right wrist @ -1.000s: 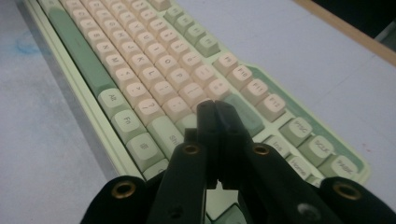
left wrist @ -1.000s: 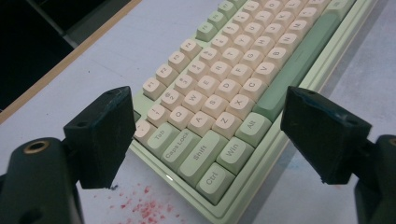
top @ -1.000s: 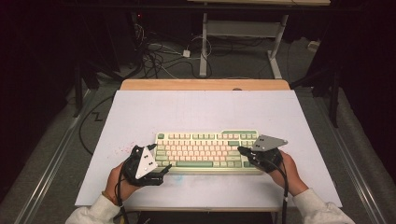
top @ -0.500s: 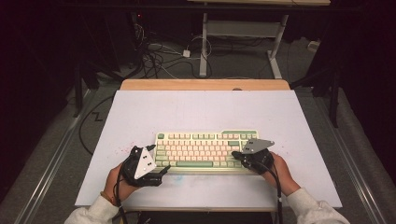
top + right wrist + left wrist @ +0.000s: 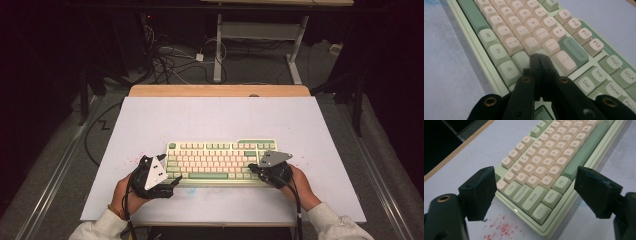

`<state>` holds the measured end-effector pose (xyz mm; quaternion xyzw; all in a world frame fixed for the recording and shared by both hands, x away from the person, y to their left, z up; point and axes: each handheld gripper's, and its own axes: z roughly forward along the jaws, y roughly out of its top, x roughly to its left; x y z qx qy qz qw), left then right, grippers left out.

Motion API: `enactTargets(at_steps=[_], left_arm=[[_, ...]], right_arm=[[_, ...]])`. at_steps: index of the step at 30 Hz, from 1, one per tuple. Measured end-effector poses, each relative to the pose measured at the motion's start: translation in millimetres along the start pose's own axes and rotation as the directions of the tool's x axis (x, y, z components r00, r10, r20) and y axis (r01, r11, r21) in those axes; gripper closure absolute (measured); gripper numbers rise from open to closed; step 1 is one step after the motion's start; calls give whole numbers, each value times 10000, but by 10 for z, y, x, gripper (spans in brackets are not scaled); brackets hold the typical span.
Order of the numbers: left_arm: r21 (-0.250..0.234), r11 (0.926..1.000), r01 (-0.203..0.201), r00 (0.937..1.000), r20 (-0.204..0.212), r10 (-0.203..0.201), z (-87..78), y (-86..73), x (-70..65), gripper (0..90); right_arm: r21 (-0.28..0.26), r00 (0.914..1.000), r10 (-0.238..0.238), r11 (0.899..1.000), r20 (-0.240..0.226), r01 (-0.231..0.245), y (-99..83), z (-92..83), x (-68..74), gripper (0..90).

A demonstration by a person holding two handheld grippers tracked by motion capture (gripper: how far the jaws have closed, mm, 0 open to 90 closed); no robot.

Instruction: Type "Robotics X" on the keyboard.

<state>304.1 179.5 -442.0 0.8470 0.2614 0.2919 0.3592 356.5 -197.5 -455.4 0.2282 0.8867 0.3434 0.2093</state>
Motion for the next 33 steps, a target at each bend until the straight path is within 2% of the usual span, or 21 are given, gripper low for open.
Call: enactTargets(at_steps=[4,6,8,16,18,23,27,29,33], left_arm=[[-51,9990,444,9990,42,-444,-31,-5,56,207],[-48,9977,673,9977,-59,-673,-41,-1,78,259],[-77,9965,828,9965,87,-828,-53,3,101,325],[58,9974,718,9967,387,-719,-66,10,112,609],[87,9977,673,9964,516,-676,-70,9,113,705],[202,9975,673,9944,802,-687,-75,17,114,848],[305,9966,765,9928,906,-790,-53,45,132,876],[519,9933,1029,9887,1045,-1079,-9,60,128,877],[946,9897,1077,9835,1351,-1200,83,126,115,877]], right_arm=[[0,10000,-23,10000,50,23,0,0,8,900],[-10,10000,-14,10000,52,14,-2,0,9,900],[-28,10000,-22,10000,72,22,-3,1,11,900],[-45,9999,-90,9999,138,91,-8,-2,21,900],[-35,9998,-96,9999,157,97,-7,-3,25,900],[-15,9997,-166,9999,190,166,-5,-4,31,900],[-23,9998,-129,9999,159,129,-6,-4,27,900],[-26,9998,-132,9999,167,133,-7,-4,28,900],[-14,9996,-192,9998,223,192,-6,-4,35,900]])
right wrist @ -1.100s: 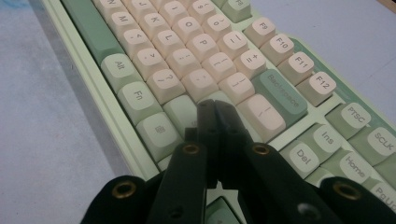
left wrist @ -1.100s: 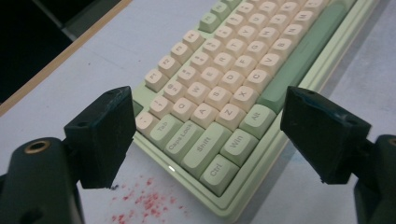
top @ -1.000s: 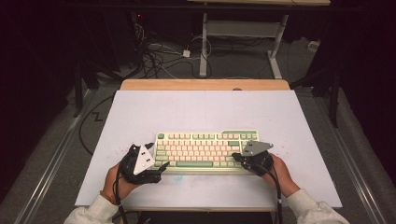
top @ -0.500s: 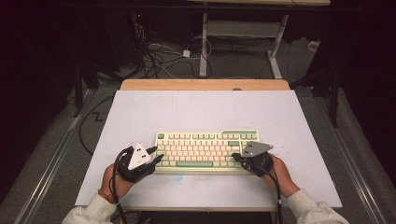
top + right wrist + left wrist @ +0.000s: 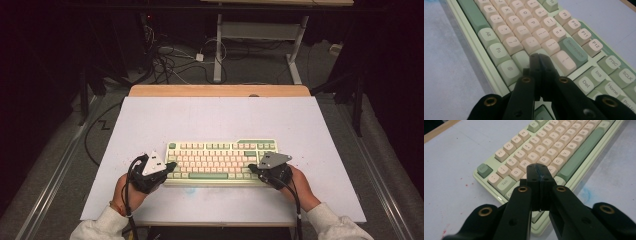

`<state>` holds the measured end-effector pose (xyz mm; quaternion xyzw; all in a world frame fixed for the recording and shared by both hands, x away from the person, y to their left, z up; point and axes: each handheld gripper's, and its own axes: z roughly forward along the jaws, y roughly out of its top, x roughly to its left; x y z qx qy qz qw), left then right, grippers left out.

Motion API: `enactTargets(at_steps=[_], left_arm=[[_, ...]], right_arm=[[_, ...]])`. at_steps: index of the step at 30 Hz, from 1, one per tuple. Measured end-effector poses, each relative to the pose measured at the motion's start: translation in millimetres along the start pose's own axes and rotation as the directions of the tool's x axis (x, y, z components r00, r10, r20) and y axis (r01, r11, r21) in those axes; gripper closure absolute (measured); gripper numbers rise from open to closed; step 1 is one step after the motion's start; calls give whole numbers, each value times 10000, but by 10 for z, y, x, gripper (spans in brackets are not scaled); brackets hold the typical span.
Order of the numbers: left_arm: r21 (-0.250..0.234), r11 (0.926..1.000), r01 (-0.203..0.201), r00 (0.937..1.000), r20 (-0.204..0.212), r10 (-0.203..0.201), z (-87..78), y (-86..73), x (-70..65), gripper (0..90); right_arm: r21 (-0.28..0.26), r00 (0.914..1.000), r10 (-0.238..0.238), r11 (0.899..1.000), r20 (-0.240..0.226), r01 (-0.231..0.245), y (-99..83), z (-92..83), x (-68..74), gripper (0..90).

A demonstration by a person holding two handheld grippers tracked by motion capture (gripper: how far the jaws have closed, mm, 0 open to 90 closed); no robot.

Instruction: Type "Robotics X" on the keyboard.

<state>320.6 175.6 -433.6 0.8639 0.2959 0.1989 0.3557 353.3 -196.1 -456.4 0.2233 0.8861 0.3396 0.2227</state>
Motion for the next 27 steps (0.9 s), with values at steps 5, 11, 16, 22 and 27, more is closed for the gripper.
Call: enactTargets(at_steps=[5,11,16,22,27], left_arm=[[454,9989,-104,9998,176,96,117,123,-20,877],[691,9969,-365,9981,519,330,278,236,-46,877],[863,9950,-510,9970,620,458,378,276,-41,876],[897,9939,-648,9957,723,584,439,294,-17,876],[992,9925,-716,9950,769,641,465,280,-21,876]], right_arm=[[-24,10000,34,10000,12,-34,-3,0,3,900],[-26,10000,34,10000,83,-34,-4,0,11,900],[-20,9999,23,10000,127,-23,-4,0,18,900],[-43,9999,49,10000,147,-49,-6,1,22,900],[-51,9999,38,10000,159,-37,-7,2,23,900]])
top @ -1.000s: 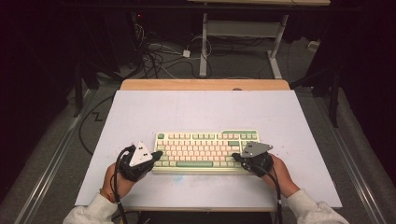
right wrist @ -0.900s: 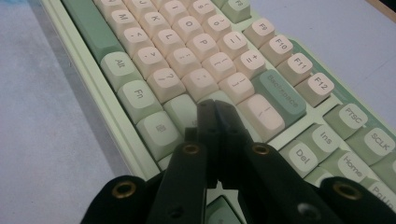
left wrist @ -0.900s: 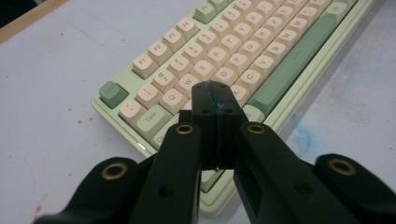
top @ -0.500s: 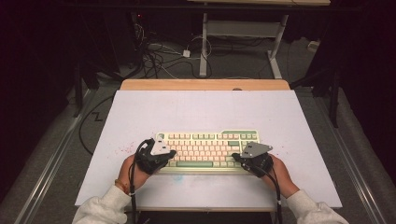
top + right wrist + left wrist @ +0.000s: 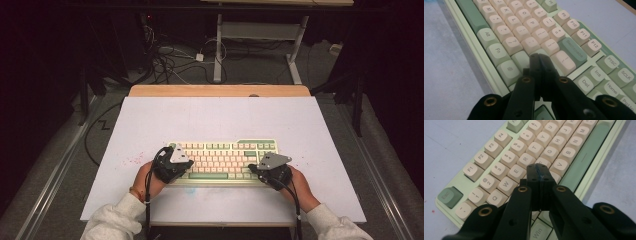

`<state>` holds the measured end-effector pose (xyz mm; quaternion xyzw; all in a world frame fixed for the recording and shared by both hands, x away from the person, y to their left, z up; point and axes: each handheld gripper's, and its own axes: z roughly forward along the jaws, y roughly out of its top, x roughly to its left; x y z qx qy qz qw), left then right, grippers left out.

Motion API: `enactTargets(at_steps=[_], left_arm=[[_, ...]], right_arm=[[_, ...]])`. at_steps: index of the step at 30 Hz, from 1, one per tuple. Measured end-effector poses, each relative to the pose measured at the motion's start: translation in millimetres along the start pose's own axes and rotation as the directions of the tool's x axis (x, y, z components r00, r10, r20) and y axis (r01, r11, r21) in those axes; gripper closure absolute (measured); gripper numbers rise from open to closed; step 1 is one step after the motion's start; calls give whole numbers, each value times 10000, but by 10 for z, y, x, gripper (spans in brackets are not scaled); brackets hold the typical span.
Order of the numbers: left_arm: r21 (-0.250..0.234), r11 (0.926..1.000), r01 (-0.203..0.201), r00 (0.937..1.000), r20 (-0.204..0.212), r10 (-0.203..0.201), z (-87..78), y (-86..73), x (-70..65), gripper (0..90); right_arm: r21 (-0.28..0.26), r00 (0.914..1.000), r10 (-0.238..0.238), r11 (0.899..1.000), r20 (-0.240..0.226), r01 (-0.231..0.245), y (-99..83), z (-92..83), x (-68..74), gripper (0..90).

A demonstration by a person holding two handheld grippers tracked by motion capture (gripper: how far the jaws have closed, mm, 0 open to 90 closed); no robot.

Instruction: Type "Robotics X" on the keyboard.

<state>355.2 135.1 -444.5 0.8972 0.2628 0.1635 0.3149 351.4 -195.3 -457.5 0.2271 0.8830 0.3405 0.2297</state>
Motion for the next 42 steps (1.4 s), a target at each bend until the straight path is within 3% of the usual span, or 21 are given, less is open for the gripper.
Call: enactTargets(at_steps=[26,42], left_arm=[[294,9991,-297,9996,31,296,75,-31,-44,876],[77,9989,-469,9989,-79,469,-2,-10,-62,875]], right_arm=[[-19,10000,-25,10000,69,25,-4,0,9,900],[6,9999,-76,10000,74,76,1,-2,10,900]])
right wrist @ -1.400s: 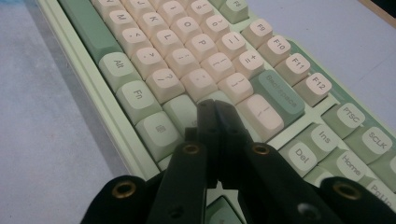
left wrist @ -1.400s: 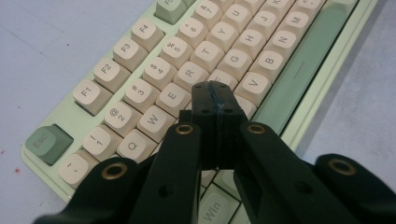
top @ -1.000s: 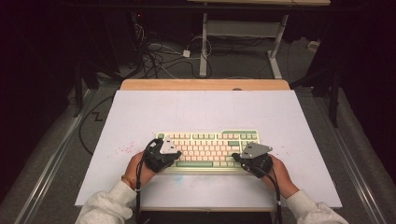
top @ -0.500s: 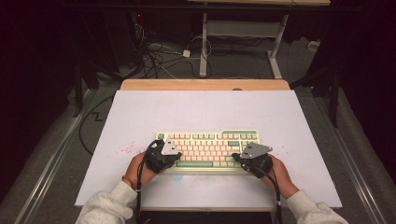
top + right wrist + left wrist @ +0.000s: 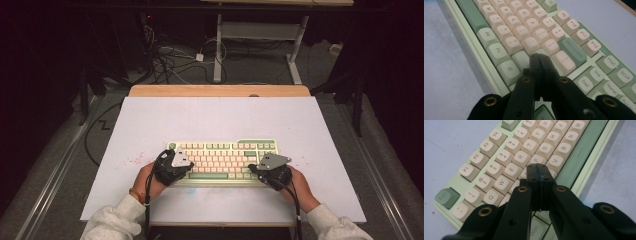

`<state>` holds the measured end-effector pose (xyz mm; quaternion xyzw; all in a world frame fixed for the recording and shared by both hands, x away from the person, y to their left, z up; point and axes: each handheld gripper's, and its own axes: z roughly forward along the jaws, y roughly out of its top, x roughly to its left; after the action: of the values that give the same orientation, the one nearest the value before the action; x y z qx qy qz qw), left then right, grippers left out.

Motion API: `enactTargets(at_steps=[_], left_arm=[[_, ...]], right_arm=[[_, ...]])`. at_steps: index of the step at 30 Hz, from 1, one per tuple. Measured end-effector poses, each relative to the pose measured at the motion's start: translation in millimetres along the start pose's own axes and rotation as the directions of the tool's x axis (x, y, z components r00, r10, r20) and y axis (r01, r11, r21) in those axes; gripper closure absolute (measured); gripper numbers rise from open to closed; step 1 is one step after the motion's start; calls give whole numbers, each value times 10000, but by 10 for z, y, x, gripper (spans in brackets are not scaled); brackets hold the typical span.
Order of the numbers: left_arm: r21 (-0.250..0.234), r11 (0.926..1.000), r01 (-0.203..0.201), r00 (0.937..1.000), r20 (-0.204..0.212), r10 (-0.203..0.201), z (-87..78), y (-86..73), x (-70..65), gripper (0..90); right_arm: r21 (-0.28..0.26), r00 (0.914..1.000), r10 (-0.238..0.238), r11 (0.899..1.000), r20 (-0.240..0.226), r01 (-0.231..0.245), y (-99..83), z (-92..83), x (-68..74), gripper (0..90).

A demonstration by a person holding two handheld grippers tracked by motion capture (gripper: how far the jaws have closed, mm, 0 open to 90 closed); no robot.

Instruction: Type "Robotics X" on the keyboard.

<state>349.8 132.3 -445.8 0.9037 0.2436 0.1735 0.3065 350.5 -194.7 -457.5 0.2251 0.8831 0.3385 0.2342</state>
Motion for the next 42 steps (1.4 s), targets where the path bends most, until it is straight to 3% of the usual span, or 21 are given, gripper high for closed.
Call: enactTargets(at_steps=[12,21,28,37,39,42], left_arm=[[-401,9992,51,9994,-352,-65,-98,9,33,874],[-702,9975,60,9978,-652,-106,-140,-4,45,873],[-991,9950,-123,9962,-874,37,-146,-9,31,871],[-1213,9922,-275,9938,-1103,141,-127,-5,-5,764],[-1225,9917,-378,9935,-1108,242,-121,0,-11,666],[-1300,9906,-435,9931,-1133,288,-120,3,-12,590]], right_arm=[[5,10000,1,10000,-26,-1,13,-12,2,900],[-634,9998,161,9979,108,-154,69,-140,-43,882],[-844,9994,230,9962,257,-207,78,-189,-60,857],[-1061,9986,392,9937,366,-351,92,-219,-77,775],[-1116,9982,422,9931,420,-373,93,-225,-84,749],[-1190,9979,477,9920,428,-423,96,-235,-91,714]])
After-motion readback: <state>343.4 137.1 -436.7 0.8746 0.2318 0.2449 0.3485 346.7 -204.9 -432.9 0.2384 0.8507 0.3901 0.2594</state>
